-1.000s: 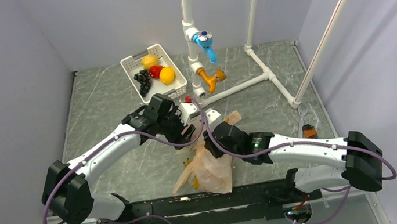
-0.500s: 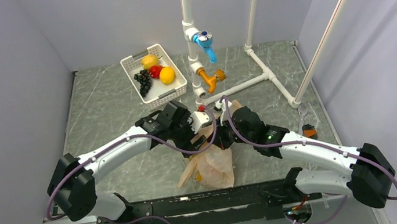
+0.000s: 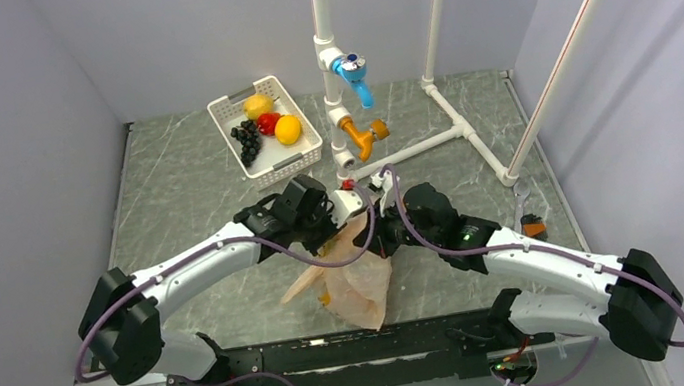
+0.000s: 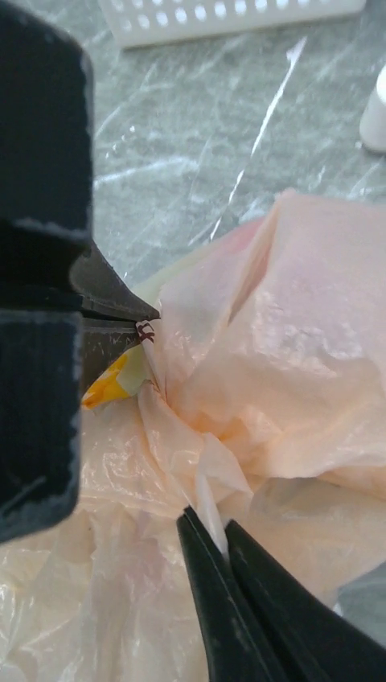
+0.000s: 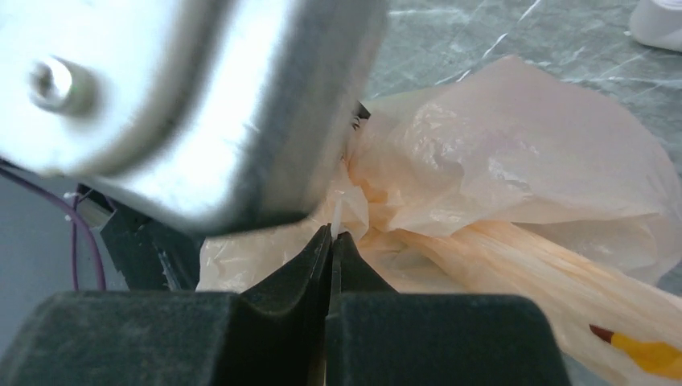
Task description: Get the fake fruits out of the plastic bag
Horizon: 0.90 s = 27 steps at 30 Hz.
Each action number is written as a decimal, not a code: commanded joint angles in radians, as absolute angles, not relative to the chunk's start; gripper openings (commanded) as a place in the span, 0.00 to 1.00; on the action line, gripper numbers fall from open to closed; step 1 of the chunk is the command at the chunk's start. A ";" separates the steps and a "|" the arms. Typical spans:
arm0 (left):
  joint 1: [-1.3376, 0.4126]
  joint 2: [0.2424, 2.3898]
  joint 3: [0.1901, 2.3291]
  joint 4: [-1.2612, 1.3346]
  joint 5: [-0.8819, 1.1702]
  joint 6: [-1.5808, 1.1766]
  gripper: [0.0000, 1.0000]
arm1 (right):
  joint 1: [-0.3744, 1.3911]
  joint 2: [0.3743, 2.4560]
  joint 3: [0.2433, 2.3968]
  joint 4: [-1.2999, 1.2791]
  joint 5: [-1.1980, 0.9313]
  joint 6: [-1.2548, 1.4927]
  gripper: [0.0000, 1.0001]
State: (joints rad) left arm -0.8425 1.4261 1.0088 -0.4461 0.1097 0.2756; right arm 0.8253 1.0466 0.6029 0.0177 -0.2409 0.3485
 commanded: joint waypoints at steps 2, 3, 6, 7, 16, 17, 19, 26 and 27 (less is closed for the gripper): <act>-0.837 1.318 0.975 -0.329 -0.168 0.268 0.00 | 0.827 1.012 0.591 0.032 -0.100 0.390 0.07; -0.838 1.294 0.958 -0.301 -0.236 0.258 0.00 | 0.827 1.013 0.586 0.026 -0.080 0.401 0.07; -0.837 1.201 0.898 -0.206 -0.422 0.242 0.00 | 0.828 1.021 0.577 0.018 -0.033 0.435 0.04; -0.836 1.175 0.882 -0.178 -0.475 0.233 0.00 | 0.827 1.025 0.576 0.015 -0.012 0.448 0.04; -0.836 1.112 0.869 -0.175 -0.566 0.213 0.00 | 0.828 1.049 0.592 0.006 0.024 0.455 0.00; -0.837 1.108 0.868 -0.184 -0.529 0.220 0.00 | 0.831 1.052 0.609 0.004 0.009 0.438 0.00; -0.838 1.102 0.872 -0.206 -0.446 0.223 0.00 | 0.836 1.047 0.636 0.004 -0.027 0.406 0.07; -0.838 1.130 0.898 -0.252 -0.379 0.213 0.00 | 0.847 1.003 0.708 0.034 -0.103 0.355 0.58; -0.837 1.136 0.901 -0.256 -0.378 0.212 0.00 | 0.850 1.007 0.718 0.043 -0.113 0.359 0.61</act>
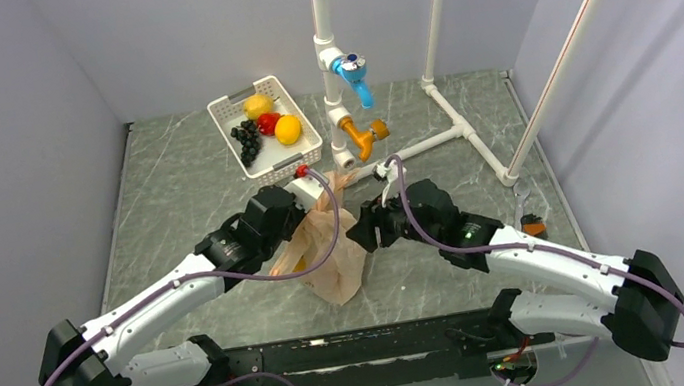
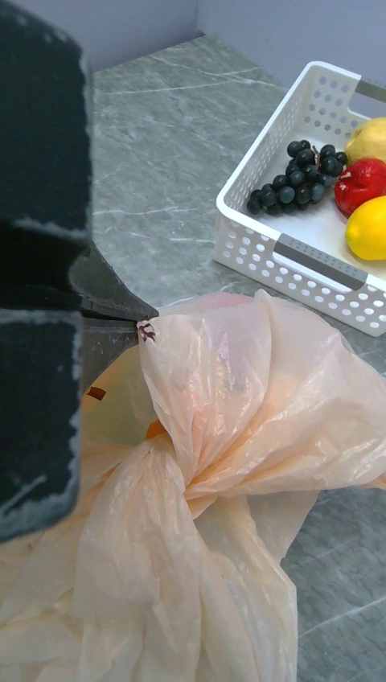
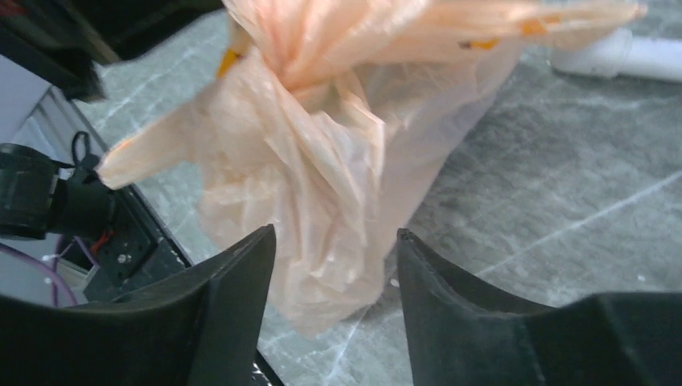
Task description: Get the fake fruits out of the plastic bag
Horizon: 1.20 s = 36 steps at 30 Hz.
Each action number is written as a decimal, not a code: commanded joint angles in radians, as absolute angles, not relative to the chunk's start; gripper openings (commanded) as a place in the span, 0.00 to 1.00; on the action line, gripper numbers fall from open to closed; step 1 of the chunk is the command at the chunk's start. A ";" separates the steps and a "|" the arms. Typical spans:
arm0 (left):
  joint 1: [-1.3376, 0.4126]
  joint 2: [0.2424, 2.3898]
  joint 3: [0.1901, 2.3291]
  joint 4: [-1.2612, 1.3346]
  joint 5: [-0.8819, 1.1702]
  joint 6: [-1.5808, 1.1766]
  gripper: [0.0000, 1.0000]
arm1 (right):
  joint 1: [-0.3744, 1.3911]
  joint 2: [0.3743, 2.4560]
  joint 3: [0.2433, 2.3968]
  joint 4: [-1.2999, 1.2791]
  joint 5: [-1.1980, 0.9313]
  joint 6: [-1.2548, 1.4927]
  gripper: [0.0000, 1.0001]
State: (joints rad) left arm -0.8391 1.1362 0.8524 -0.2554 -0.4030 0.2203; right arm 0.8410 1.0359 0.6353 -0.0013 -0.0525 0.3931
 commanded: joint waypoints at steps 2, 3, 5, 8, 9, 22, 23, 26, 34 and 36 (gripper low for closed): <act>-0.838 1.141 0.908 -0.264 -0.370 0.210 0.00 | 0.858 1.031 0.734 0.069 -0.124 0.369 0.63; -0.838 1.141 0.910 -0.268 -0.365 0.211 0.00 | 0.862 1.045 0.741 0.084 -0.125 0.375 0.66; -0.838 1.140 0.911 -0.276 -0.354 0.210 0.00 | 0.871 1.095 0.757 0.116 -0.132 0.385 0.71; -0.838 1.142 0.911 -0.282 -0.344 0.210 0.00 | 0.886 1.160 0.772 0.166 -0.134 0.394 0.72; -0.838 1.143 0.912 -0.286 -0.341 0.210 0.00 | 0.893 1.183 0.779 0.179 -0.126 0.398 0.72; -0.838 1.117 0.895 -0.249 -0.515 0.212 0.00 | 0.925 1.195 0.667 0.151 0.054 0.472 0.11; -0.839 1.115 0.891 -0.238 -0.568 0.211 0.00 | 0.925 1.186 0.653 0.135 0.080 0.482 0.06; -0.837 1.118 0.891 -0.224 -0.694 0.212 0.00 | 0.925 1.153 0.592 0.105 0.135 0.513 0.00; -0.837 1.086 0.875 -0.208 -0.700 0.215 0.00 | 0.924 1.052 0.508 0.028 0.173 0.513 0.00; -0.836 1.082 0.876 -0.210 -0.690 0.216 0.00 | 0.925 1.027 0.511 0.015 0.172 0.488 0.00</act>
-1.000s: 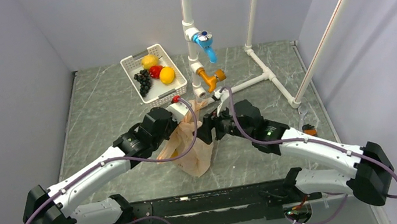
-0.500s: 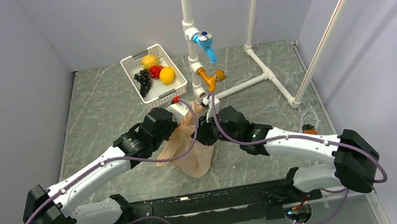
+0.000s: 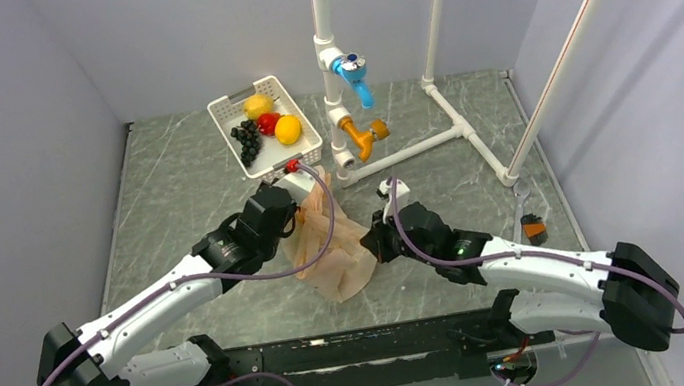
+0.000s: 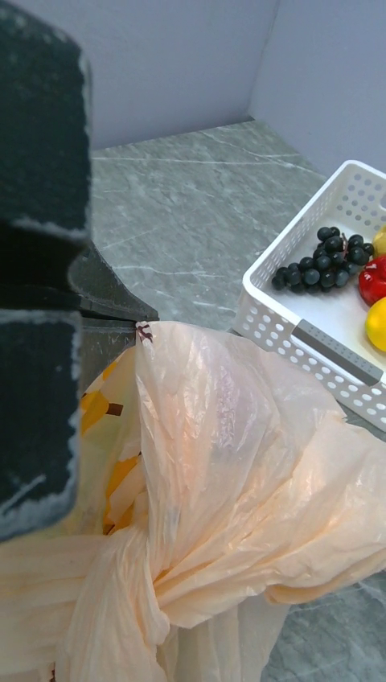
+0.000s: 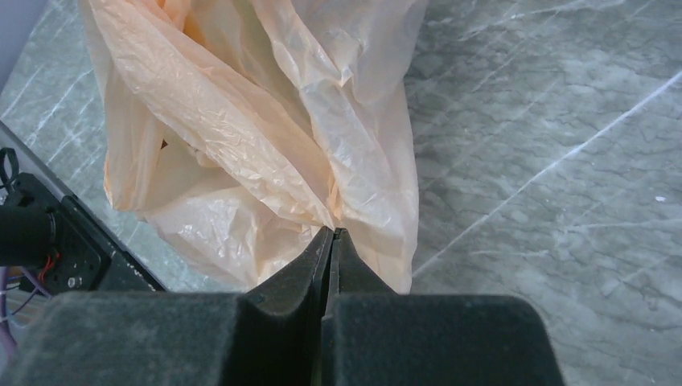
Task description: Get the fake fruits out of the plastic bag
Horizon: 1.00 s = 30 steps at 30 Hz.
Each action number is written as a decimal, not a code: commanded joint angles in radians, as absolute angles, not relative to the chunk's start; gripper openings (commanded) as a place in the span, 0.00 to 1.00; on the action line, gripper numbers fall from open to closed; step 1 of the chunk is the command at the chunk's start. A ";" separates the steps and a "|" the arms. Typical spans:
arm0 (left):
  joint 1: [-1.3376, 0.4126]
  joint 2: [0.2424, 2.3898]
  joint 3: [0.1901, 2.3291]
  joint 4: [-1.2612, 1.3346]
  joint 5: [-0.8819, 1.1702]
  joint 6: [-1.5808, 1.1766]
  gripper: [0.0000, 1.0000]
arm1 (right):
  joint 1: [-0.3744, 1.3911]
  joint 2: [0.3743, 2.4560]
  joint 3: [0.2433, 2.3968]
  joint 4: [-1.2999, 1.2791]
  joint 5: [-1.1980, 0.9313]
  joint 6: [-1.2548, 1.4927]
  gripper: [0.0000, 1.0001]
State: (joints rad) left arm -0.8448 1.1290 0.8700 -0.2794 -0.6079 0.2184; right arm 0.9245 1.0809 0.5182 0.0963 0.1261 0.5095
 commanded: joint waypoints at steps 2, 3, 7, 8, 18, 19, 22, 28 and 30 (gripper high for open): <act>-0.837 1.085 0.876 -0.211 -0.686 0.217 0.00 | 0.926 1.013 0.533 0.007 0.142 0.455 0.00; -0.836 1.088 0.879 -0.215 -0.687 0.217 0.00 | 0.929 1.014 0.556 -0.008 0.142 0.447 0.00; -0.838 1.097 0.885 -0.228 -0.683 0.212 0.00 | 0.942 1.039 0.663 -0.053 0.141 0.412 0.07; -0.838 1.098 0.885 -0.229 -0.680 0.211 0.00 | 0.947 1.042 0.684 -0.055 0.141 0.398 0.10; -0.838 1.110 0.878 -0.223 -0.661 0.208 0.00 | 0.966 1.175 0.841 0.046 0.064 0.366 0.46; -0.838 1.114 0.880 -0.224 -0.662 0.207 0.00 | 0.966 1.194 0.856 0.056 0.050 0.373 0.48; -0.838 1.119 0.881 -0.220 -0.657 0.209 0.00 | 0.971 1.245 0.873 0.122 0.020 0.400 0.55; -0.838 1.120 0.882 -0.222 -0.657 0.207 0.00 | 0.973 1.333 0.892 0.144 0.020 0.435 0.52; -0.838 1.115 0.880 -0.216 -0.665 0.212 0.00 | 0.974 1.327 0.854 0.155 0.041 0.449 0.49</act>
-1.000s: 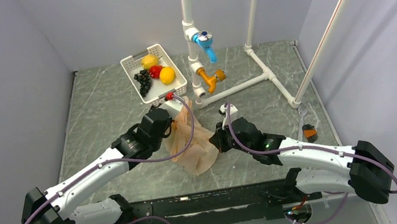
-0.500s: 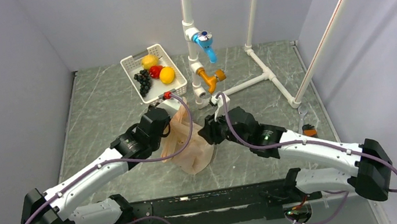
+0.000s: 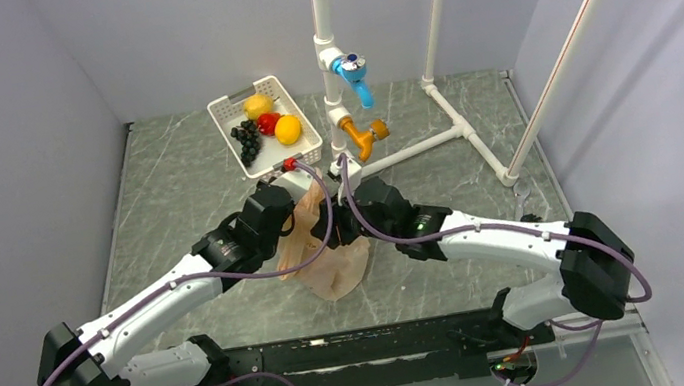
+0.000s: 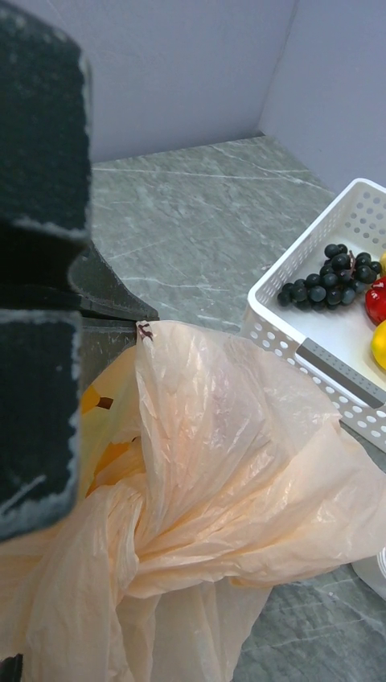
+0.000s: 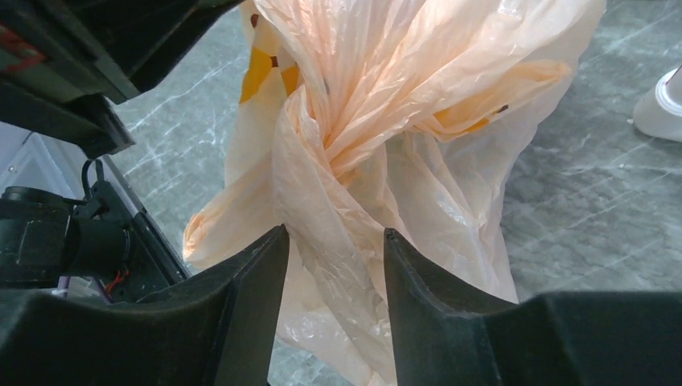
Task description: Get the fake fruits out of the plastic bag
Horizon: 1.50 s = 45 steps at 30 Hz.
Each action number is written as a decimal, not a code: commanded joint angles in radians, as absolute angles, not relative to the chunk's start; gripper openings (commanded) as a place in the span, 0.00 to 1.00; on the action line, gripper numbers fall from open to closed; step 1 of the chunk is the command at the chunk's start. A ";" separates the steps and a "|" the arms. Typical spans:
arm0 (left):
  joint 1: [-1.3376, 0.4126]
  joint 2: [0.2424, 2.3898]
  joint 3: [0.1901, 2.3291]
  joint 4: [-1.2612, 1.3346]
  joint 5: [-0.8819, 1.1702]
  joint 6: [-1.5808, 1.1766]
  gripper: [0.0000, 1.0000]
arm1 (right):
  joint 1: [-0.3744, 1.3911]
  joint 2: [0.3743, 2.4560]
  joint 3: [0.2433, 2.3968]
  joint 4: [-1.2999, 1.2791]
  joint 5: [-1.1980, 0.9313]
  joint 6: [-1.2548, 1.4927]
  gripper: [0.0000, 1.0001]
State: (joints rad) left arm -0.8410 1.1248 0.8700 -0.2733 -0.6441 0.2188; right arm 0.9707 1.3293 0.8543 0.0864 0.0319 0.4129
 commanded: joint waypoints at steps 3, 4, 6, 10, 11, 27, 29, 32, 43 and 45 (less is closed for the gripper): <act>-0.838 1.106 0.876 -0.204 -0.684 0.216 0.00 | 0.973 1.276 0.762 0.180 0.092 0.467 0.46; -0.838 1.101 0.875 -0.197 -0.699 0.216 0.00 | 0.974 1.251 0.727 0.182 0.116 0.473 0.43; -0.839 1.092 0.872 -0.185 -0.732 0.221 0.00 | 0.974 1.196 0.661 0.171 0.182 0.491 0.27; -0.837 1.070 0.860 -0.149 -0.773 0.237 0.00 | 0.972 1.089 0.544 0.114 0.309 0.547 0.00; -0.837 1.065 0.858 -0.143 -0.783 0.240 0.00 | 0.973 1.061 0.521 0.099 0.329 0.559 0.00; -0.837 1.038 0.840 -0.125 -0.797 0.240 0.00 | 0.977 0.965 0.597 0.061 0.114 0.324 0.49; -0.837 1.045 0.843 -0.131 -0.792 0.236 0.00 | 0.979 0.979 0.628 0.124 0.066 0.286 0.59; -0.837 1.049 0.843 -0.140 -0.785 0.229 0.00 | 0.980 1.033 0.693 0.173 0.051 0.265 0.70; -0.838 1.043 0.843 -0.138 -0.785 0.231 0.00 | 0.990 1.341 0.914 0.225 -0.057 0.317 0.59; -0.838 1.042 0.845 -0.135 -0.786 0.235 0.00 | 0.992 1.347 0.901 0.222 -0.048 0.320 0.53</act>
